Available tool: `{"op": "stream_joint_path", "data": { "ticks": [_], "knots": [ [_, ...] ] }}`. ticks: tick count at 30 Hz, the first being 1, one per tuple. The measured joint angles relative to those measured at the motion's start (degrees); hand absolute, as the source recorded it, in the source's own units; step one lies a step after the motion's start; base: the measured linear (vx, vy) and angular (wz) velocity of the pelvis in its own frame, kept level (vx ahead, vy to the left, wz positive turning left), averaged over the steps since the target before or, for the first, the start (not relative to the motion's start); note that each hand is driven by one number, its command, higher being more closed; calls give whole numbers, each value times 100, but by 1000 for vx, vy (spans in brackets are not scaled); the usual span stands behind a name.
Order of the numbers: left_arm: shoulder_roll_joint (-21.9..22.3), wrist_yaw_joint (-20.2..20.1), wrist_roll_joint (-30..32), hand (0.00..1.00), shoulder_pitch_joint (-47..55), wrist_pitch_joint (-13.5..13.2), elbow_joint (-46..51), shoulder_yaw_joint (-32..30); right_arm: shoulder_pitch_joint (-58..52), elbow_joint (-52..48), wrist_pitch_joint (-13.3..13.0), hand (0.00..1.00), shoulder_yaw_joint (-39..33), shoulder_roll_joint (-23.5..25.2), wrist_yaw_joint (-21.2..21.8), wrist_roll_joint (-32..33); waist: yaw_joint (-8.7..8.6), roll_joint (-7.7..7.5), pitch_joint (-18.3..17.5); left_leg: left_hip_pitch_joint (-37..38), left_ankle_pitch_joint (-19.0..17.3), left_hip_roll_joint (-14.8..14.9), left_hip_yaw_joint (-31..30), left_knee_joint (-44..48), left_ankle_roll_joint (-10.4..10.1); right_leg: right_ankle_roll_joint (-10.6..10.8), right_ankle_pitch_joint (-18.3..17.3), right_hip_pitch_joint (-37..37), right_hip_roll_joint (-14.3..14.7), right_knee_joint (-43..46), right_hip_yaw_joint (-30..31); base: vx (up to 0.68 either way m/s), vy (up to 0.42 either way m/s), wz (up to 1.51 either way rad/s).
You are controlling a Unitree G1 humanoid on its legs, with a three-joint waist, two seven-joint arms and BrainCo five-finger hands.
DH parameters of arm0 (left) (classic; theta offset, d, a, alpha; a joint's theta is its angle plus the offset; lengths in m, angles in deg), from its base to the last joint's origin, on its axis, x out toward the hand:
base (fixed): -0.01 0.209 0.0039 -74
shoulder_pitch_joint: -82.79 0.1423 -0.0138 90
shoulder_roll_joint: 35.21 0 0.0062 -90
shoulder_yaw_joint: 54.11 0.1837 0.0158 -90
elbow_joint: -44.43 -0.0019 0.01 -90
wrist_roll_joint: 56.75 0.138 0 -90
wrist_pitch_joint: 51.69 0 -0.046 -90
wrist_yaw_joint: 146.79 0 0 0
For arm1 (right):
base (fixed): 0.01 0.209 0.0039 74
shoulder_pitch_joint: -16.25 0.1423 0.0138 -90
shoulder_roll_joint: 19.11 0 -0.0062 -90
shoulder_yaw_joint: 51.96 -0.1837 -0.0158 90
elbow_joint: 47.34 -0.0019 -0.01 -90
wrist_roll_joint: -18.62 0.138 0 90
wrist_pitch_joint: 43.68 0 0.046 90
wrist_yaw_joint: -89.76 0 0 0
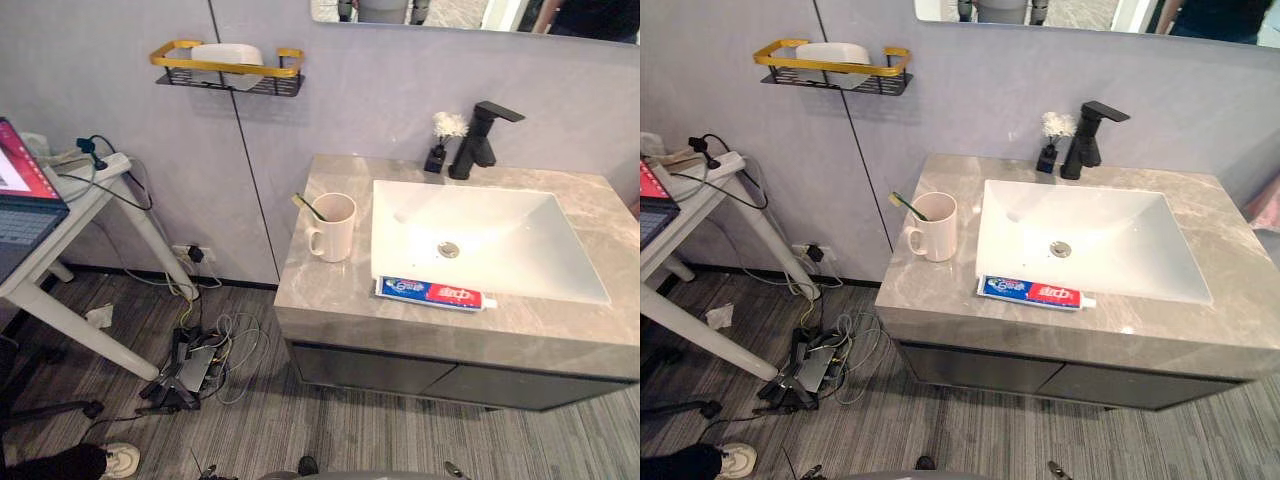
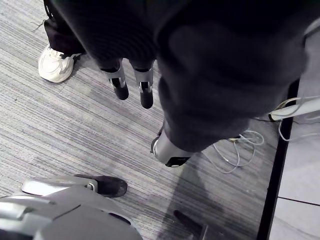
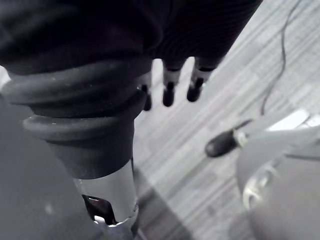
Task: Organize washtable
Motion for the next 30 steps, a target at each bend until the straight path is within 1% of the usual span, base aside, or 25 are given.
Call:
{"op": "stream_joint_path", "data": {
  "ticks": [1, 3, 4, 6, 7, 8, 10, 11, 12, 13, 14, 15, 16, 17, 18, 20, 23, 24, 26, 27, 28, 29, 30],
  "knots": [
    [21, -11, -2, 0, 21, -1, -2, -53, 6, -20, -3, 0, -419, -172, -26, 147, 16, 10, -25, -22, -2, -6, -28, 0, 0, -39, -25, -58, 0, 17, 78, -66, -11, -20],
    [38, -51, -3, 0, 47, 10, -8, -192, 14, -85, -9, 0, -875, -394, -84, 316, -6, 47, -41, -33, -3, -8, -43, 0, 1, -39, -25, -86, -6, 8, 112, -27, 4, -16],
    [72, -57, -2, 0, 57, 10, -13, -334, 8, -168, -15, 0, -1342, -614, -128, 610, -15, 47, -47, -47, -4, -16, -44, 0, 3, -39, -25, -104, -16, 7, 124, -9, 3, -5],
    [99, -62, 0, 0, 63, 8, -12, -496, 30, -340, -26, 0, -1796, -875, -153, 875, -17, 28, -71, -111, -5, -25, -43, 2, 5, -40, -23, -173, -26, 7, 146, 4, 4, -2],
    [93, -62, 2, 0, 91, 3, -6, -506, 52, -541, -28, 0, -1945, -1022, -232, 1024, -25, 7, -89, -146, -5, -35, -43, 14, 8, -39, -20, -211, -33, 5, 184, 40, 12, -3],
    [91, -61, 4, 0, 117, 1, -5, -516, 72, -671, -36, 0, -1947, -1083, -267, 1065, -30, -6, -99, -149, -10, -40, -36, 29, 16, -37, -19, -223, -37, 4, 204, 75, 13, -10],
    [105, -59, 6, 0, 213, 1, -4, -627, 93, -1480, -37, 0, -1763, -1138, -405, 1097, -74, -40, -183, -173, -21, -54, -12, 35, 41, 8, 9, -269, -49, -2, 268, 82, 7, -13],
    [107, -54, 9, 0, 275, 0, -2, -649, 79, -2325, -53, 0, -1467, -1139, -532, 1096, -161, -44, -212, -172, -26, -66, 1, 36, 72, 18, 15, -268, -61, -20, 280, 70, 0, -12],
    [114, -40, 22, 0, 279, 0, 1, -653, 67, -3232, -178, 0, -1196, -1138, -753, 1069, -182, -40, -216, -170, -31, -72, 24, 39, 101, 29, 23, -277, -69, -28, 324, 65, -3, -12],
    [116, -36, 32, 0, 276, -1, 14, -650, 71, -3661, -259, 0, -1128, -1139, -859, 1058, -182, -39, -217, -170, -37, -75, 27, 39, 112, 43, 33, -278, -71, -29, 341, 49, -8, -15],
    [115, -27, 85, 0, 274, -8, 67, -625, 93, -4610, -475, 0, -1038, -1143, -1075, 1025, -173, -54, -227, -170, -43, -74, 28, 41, 122, 52, 40, -286, -70, -39, 383, 41, -16, -11],
    [110, -26, 101, 0, 274, -21, 95, -599, 141, -5044, -595, 0, -1008, -1146, -1201, 997, -165, -70, -247, -170, -43, -70, 21, 41, 122, 57, 44, -294, -66, -41, 404, 38, -21, -9],
    [107, -26, 107, 0, 278, -29, 115, -590, 187, -5255, -679, 0, -988, -1147, -1284, 935, -156, -68, -272, -169, -43, -69, 8, 41, 122, 52, 50, -295, -62, -48, 409, 31, -32, -4],
    [102, -26, 110, 0, 283, -32, 124, -542, 292, -5544, -765, 0, -979, -1148, -1416, 754, -152, -89, -306, -171, -43, -65, -29, 42, 123, 39, 67, -294, -45, -53, 410, 26, -40, 2],
    [64, -28, 117, 0, 293, -34, 127, -440, 409, -5780, -785, 0, -937, -1147, -1538, 603, -151, -124, -323, -171, -43, -55, -76, 42, 123, 35, 73, -294, -36, -48, 411, 21, -43, 3],
    [17, -20, 136, 0, 304, -34, 132, -373, 431, -6201, -807, 0, -765, -1147, -1648, 366, -159, -134, -338, -171, -43, -51, -119, 42, 122, 38, 76, -295, -38, -47, 415, 3, -44, 0],
    [-9, 36, 232, 0, 311, -34, 130, -209, 445, -6716, -821, 0, -619, -1154, -1643, 14, -160, -138, -366, -206, -43, -69, -358, 42, 122, 43, 78, -341, -50, -16, 411, -14, -35, 2],
    [-17, 50, 263, 0, 319, -37, 133, -152, 486, -6845, -833, 0, -522, -1178, -1616, -112, -168, -97, -393, -221, -44, -62, -381, 41, 121, 43, 78, -377, -52, 28, 409, -44, -15, 3],
    [-11, 48, 279, 0, 371, -47, 167, -135, 519, -7003, -837, 0, -238, -1285, -1535, -172, -197, -123, -395, -240, -57, -62, -402, 40, 101, 44, 78, -438, -53, 99, 409, -55, -6, -2],
    [-33, 44, 287, 0, 386, -57, 165, -25, 521, -7072, -853, 0, -25, -1478, -1403, -245, -196, -84, -418, -251, -43, -72, -415, 40, 121, 44, 78, -462, -61, 117, 410, -56, 3, -1],
    [-55, 22, 339, 0, 399, -64, 163, 40, 521, -7076, -853, 0, 150, -1719, -1188, -380, -196, -111, -403, -257, -42, -87, -450, 40, 123, 44, 78, -462, -72, 118, 403, -53, 4, 2],
    [-59, 3, 339, 0, 402, -68, 163, 50, 521, -7076, -853, 0, 243, -1845, -1094, -424, -196, -116, -400, -260, -41, -95, -475, 39, 123, 44, 78, -462, -77, 121, 397, -59, 3, 10],
    [-65, -54, 343, 0, 415, -70, 164, 83, 521, -7077, -854, 0, 416, -2070, -887, -547, -188, -92, -415, -268, -39, -110, -539, 38, 123, 45, 78, -462, -83, 125, 393, -45, 0, 9]
  ]
}}
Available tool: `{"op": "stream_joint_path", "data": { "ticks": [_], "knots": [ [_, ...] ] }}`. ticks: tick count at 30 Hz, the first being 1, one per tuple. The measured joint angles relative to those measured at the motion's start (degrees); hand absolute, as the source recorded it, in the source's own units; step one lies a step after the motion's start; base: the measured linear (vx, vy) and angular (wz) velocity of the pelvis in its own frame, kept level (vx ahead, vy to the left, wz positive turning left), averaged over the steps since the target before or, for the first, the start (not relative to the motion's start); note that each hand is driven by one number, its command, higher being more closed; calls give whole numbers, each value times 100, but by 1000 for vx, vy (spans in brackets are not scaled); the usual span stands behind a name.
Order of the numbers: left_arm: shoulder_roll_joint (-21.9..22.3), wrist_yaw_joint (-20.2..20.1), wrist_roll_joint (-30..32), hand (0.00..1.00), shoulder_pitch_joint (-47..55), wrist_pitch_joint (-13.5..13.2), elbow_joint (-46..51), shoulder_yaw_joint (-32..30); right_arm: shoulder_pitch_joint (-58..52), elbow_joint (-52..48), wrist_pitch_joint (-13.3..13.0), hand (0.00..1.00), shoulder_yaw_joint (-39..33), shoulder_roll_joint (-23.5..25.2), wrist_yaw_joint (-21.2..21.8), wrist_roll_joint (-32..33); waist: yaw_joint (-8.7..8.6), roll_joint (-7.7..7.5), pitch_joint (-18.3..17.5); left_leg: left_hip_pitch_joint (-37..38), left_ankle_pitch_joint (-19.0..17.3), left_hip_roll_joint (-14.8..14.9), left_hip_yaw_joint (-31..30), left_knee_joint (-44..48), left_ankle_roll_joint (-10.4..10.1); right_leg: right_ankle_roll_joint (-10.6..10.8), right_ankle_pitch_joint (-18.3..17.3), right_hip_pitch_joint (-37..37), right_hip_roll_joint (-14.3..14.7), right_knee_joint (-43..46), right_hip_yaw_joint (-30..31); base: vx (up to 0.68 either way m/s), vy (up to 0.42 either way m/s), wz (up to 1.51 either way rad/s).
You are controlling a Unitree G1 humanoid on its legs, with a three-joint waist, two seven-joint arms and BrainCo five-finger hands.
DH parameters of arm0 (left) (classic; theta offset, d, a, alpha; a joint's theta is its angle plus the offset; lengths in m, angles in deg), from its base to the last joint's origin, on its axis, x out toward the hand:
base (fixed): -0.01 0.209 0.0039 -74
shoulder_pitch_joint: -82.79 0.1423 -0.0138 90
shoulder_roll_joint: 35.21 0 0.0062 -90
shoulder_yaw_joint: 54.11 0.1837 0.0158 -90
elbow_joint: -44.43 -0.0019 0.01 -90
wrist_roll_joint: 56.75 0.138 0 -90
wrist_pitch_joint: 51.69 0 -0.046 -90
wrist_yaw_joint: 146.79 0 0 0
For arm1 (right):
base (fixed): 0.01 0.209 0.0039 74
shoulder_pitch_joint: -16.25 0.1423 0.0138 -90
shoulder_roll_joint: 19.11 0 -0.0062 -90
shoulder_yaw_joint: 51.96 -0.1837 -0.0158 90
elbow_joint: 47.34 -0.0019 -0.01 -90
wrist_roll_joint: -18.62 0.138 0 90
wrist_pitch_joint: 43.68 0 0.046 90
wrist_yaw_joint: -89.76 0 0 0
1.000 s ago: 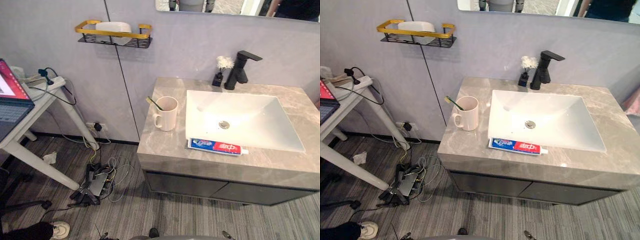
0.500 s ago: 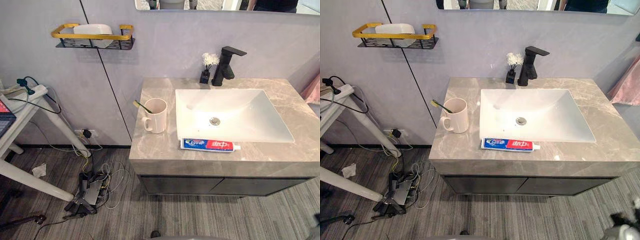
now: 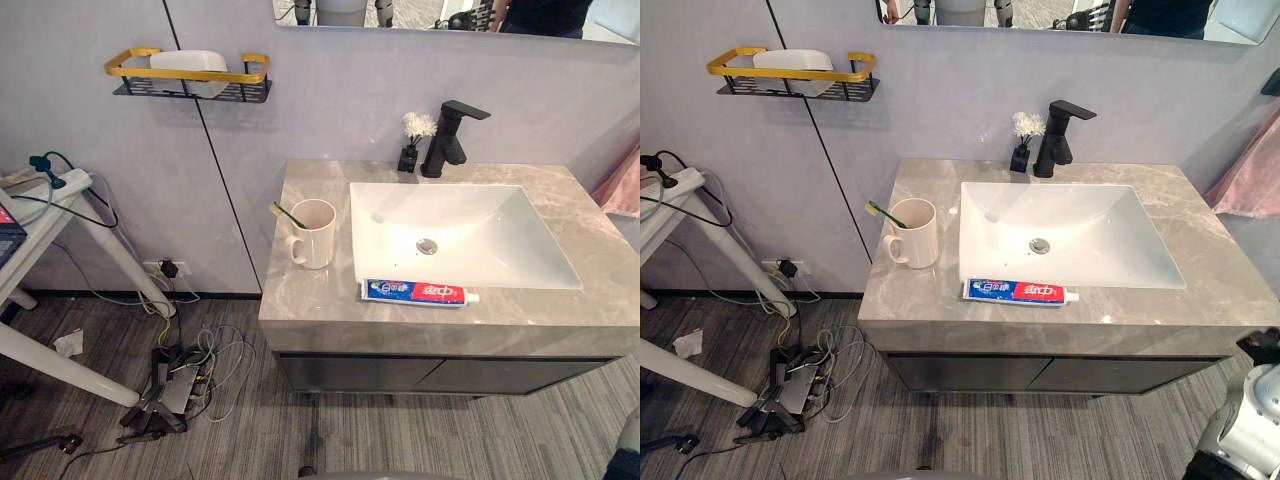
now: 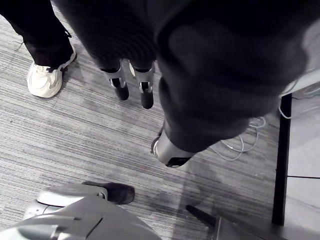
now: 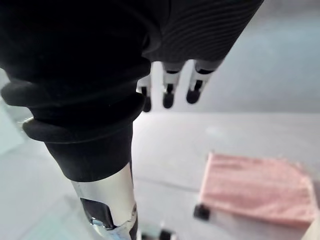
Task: Organize washtable
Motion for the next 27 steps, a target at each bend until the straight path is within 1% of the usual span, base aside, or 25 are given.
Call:
{"op": "stream_joint_path", "data": {
  "ticks": [1, 3, 4, 6, 7, 8, 11, 15, 18, 19, 22, 27],
  "knots": [
    [-2, -22, 0, 0, 13, -5, 1, 2, 0, 0, -1, 0, 82, -98, 150, -5, 6, -12, 7, -4, 5, -6, -30, -1, 7, 1, 0, 0, -2, 0, -3, -47, -4, 10],
    [-10, -81, -1, 0, 89, -7, -4, 24, -2, 19, -3, 0, 439, -387, 613, -1, 21, -28, 17, -29, 24, -37, -160, -2, 32, 5, -4, -5, -7, -6, -35, -28, -12, 10],
    [-17, -111, -4, 0, 106, -6, -4, 56, -1, 45, -2, 0, 536, -451, 730, 2, 26, -36, 22, -40, 31, -42, -170, -2, 35, 5, -4, -7, -9, -11, -51, -24, -17, 12],
    [-50, -160, -6, 0, 124, -8, -8, 205, 0, 137, 1, 0, 932, -649, 1112, 1, 31, -35, 27, -89, 85, -69, -237, -2, 58, 6, -5, -11, -24, -33, -157, -21, -18, 16],
    [-50, -166, -5, 0, 124, -11, -8, 213, 1, 181, 5, 0, 1046, -701, 1236, 1, 34, -34, 27, -94, 95, -73, -254, -1, 72, 6, -4, -10, -27, -32, -162, -15, -19, 16],
    [-53, -198, -6, 0, 124, -35, -8, 220, 2, 315, 11, 0, 1333, -819, 1474, 0, 40, -39, 30, -101, 107, -77, -281, -1, 87, 6, -4, -8, -28, -25, -167, -10, -16, 10],
    [-77, -274, -11, 0, 148, -103, -10, 276, 94, 466, 37, 0, 1774, -978, 1816, 2, 48, -58, 42, -110, 110, -83, -306, -1, 90, 5, -4, -8, -31, -21, -179, -7, -12, 5],
    [-110, -367, -30, 0, 232, -181, -11, 390, 401, 615, 37, 0, 2439, -1336, 2327, 34, 47, -79, 68, -116, 110, -92, -318, -4, 90, 4, -4, -9, -38, -18, -207, 0, 0, 0],
    [-133, -410, -138, 0, 238, -230, -30, 406, 638, 745, 24, 0, 2734, -1480, 2582, 266, 44, -88, 126, -117, 111, -88, -318, -7, 89, 4, -4, -9, -32, -18, -235, -19, -26, 0],
    [-144, -422, -139, 0, 238, -240, -33, 429, 698, 793, 24, 0, 2893, -1590, 2689, 289, 51, -111, 163, -121, 112, -88, -326, -8, 89, 4, -4, -9, -31, -19, -246, 0, 0, 0],
    [-153, -524, -139, 0, 248, -244, -47, 436, 838, 808, 23, 0, 3211, -1703, 2888, 364, 44, -122, 203, -129, 112, -87, -345, -8, 89, 2, -3, -8, -28, -19, -274, -4, -16, 2],
    [-152, -537, -139, 0, 251, -256, -45, 451, 1147, 966, 21, 0, 3593, -1781, 3073, 458, 52, -137, 274, -148, 123, -87, -396, -5, 104, -8, 3, -7, -21, -11, -315, -2, -30, 6]
  ]
}}
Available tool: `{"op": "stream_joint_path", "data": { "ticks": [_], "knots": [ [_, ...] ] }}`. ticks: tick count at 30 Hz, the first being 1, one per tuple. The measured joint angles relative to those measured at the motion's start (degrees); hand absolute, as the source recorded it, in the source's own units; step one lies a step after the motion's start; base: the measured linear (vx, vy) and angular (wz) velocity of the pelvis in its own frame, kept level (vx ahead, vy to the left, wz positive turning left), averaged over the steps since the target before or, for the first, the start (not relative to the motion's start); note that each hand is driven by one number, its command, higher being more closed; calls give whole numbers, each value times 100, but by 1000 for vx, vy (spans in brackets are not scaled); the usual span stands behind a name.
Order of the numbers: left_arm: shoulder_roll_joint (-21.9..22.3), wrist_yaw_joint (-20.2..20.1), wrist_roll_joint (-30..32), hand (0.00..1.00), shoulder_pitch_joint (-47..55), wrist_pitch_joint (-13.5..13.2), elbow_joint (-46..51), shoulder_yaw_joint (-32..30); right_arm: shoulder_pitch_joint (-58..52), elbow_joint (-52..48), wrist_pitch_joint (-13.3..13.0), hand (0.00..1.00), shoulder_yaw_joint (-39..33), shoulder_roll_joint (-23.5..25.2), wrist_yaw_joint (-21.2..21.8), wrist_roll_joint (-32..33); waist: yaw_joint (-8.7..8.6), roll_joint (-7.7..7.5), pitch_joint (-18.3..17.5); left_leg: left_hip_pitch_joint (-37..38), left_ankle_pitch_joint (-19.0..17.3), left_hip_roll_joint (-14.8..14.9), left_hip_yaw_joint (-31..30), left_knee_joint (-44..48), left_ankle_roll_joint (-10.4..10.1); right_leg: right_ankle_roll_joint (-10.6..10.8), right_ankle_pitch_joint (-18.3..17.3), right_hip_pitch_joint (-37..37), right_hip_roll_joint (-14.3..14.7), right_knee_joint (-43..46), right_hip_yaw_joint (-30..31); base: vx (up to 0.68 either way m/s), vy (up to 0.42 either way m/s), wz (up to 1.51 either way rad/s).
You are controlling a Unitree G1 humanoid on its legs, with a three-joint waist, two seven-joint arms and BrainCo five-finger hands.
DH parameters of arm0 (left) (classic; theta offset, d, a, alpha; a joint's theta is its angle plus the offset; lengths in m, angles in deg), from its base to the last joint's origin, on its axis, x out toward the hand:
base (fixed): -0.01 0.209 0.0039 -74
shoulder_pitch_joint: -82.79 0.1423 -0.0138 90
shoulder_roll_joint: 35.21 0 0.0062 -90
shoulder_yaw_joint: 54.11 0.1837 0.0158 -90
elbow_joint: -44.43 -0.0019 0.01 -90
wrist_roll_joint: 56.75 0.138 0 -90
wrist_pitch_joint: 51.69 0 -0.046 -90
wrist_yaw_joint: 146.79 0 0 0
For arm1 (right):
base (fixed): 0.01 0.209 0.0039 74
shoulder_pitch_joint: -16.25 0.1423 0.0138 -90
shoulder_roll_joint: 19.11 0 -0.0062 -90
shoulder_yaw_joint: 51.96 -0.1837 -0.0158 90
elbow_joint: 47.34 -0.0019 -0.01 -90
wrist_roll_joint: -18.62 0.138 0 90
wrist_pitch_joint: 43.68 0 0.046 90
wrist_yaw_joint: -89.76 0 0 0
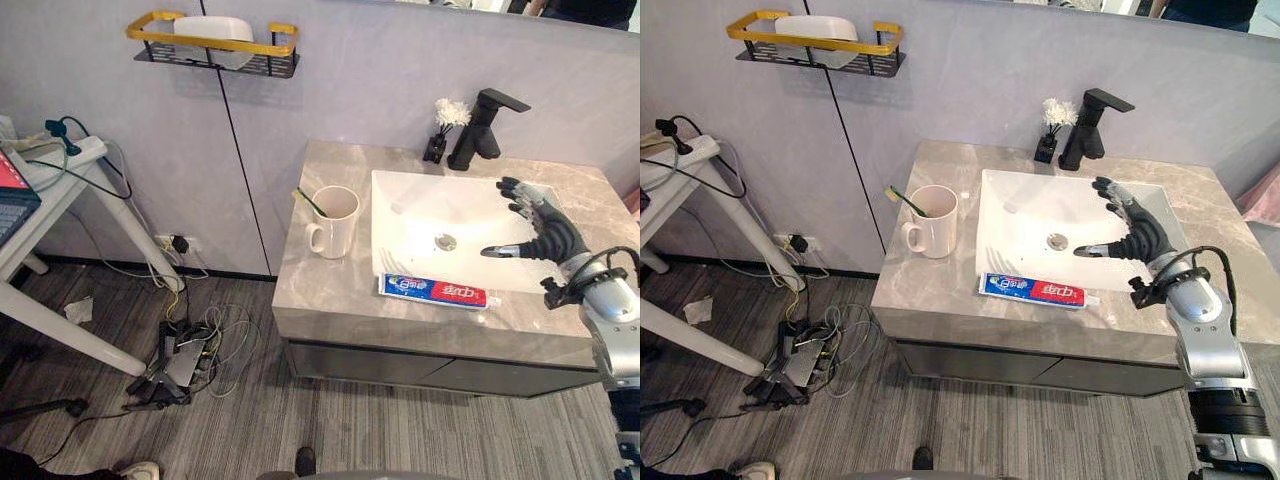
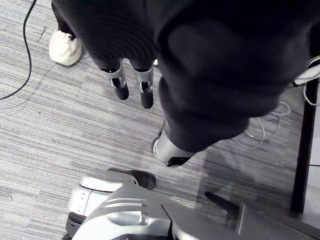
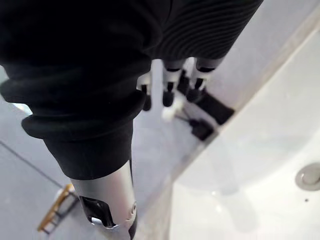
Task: Organize washtable
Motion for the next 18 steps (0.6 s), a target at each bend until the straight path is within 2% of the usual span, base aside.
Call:
{"op": "stream_joint_path", "data": {
  "ticks": [6, 14, 18],
  "knots": [
    [4, -90, -13, 0, 22, 1, -6, 131, 94, 56, 0, 0, 173, -1, 146, 56, 14, 65, 44, -19, 10, 72, -76, 2, -14, -141, 95, 1, 84, 9, -13, -4, -34, 7],
    [4, -91, -94, 0, 33, 2, -5, 230, 92, 475, 31, 0, 178, 24, 224, 289, 16, 96, 67, -24, 30, 103, -75, -4, -43, -140, 96, 0, 110, 11, -13, -28, -42, 0],
    [6, -95, -96, 0, 32, 7, -4, 389, 68, 744, 103, 0, 177, 114, 220, 296, 1, 188, 148, -39, 55, 119, -75, -34, -81, -139, 95, -11, 125, 8, -12, -54, -39, 0]
  ]
}}
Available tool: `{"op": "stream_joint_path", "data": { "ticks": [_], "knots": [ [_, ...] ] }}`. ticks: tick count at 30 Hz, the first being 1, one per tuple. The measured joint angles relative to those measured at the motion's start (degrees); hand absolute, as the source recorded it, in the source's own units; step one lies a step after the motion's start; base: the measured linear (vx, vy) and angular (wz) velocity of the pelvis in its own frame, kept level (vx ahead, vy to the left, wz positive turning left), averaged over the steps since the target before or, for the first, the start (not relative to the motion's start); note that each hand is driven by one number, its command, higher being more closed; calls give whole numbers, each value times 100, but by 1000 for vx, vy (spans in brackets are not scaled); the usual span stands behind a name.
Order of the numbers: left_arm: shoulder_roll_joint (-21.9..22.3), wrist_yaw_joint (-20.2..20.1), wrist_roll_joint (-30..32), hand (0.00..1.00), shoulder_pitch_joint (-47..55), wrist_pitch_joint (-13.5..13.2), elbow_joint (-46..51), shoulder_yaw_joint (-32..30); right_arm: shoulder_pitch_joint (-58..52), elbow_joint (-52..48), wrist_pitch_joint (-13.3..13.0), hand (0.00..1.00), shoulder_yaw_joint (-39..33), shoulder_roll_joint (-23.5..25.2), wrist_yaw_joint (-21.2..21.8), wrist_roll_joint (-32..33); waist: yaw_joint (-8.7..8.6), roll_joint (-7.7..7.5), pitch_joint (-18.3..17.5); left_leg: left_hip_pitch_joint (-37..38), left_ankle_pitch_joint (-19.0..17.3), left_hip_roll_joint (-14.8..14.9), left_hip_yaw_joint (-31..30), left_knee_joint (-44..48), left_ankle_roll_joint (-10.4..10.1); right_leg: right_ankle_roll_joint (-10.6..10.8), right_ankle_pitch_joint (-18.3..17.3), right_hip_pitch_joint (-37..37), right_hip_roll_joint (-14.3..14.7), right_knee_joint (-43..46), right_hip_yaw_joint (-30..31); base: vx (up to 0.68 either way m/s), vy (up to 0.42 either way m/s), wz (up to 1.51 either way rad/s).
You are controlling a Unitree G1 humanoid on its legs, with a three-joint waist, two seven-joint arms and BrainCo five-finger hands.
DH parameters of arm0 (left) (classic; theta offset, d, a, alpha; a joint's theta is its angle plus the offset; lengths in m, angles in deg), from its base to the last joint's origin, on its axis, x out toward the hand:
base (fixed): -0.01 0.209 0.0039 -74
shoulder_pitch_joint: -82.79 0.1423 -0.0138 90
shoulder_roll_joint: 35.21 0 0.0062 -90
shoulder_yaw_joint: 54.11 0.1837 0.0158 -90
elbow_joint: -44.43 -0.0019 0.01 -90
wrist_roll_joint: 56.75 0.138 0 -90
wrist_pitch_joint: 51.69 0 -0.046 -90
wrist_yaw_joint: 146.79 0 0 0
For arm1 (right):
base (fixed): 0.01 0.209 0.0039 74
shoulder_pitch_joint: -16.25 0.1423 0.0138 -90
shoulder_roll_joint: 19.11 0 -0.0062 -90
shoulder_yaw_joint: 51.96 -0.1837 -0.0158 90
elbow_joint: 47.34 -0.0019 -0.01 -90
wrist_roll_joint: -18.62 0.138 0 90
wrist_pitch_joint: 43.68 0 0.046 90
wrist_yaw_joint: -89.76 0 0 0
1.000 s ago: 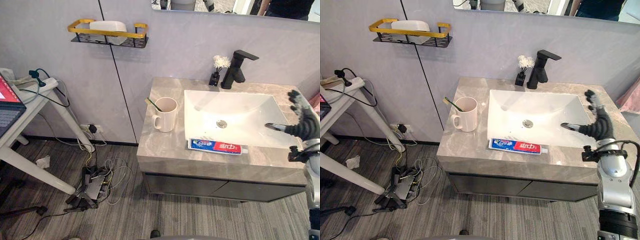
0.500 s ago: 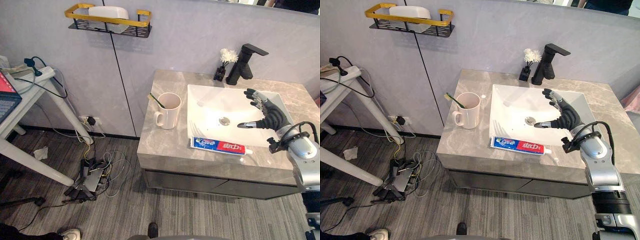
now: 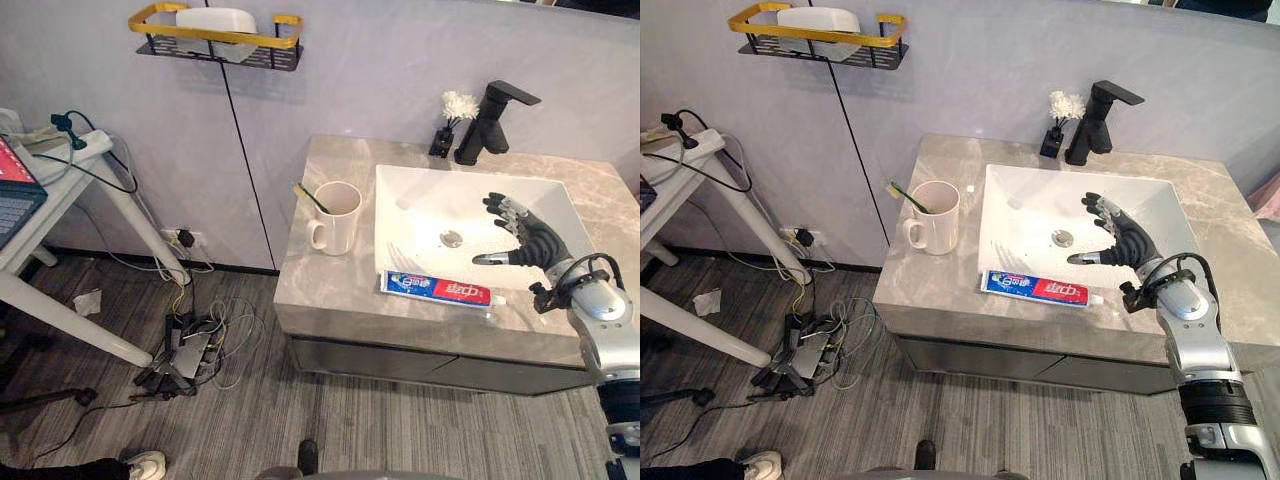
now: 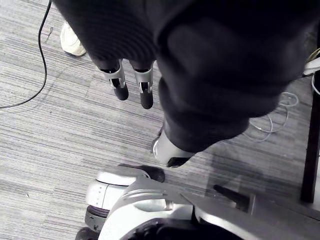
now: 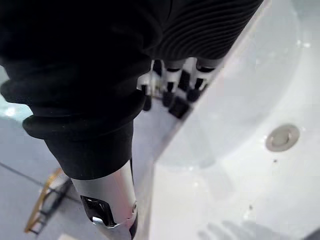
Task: Organize washtable
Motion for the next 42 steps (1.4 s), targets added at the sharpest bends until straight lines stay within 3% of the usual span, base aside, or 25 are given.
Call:
{"op": "stream_joint_path", "data": {
  "ticks": [18, 42],
  "knots": [
    [-47, -22, 0, 0, -3, 9, 9, 187, -497, 231, 101, 0, -15, 176, 126, -102, -16, -23, 29, -182, 47, 22, 17, 2, -64, 16, -11, -146, 29, -89, 35, -16, -13, 0],
    [-83, -122, 0, 0, -2, -2, 10, 185, -659, -697, 76, 0, 76, 144, 493, 0, 0, -91, 68, -191, 54, 42, -66, 1, -52, 15, -10, -176, 45, 18, 10, 3, -3, 1]
  ]
}}
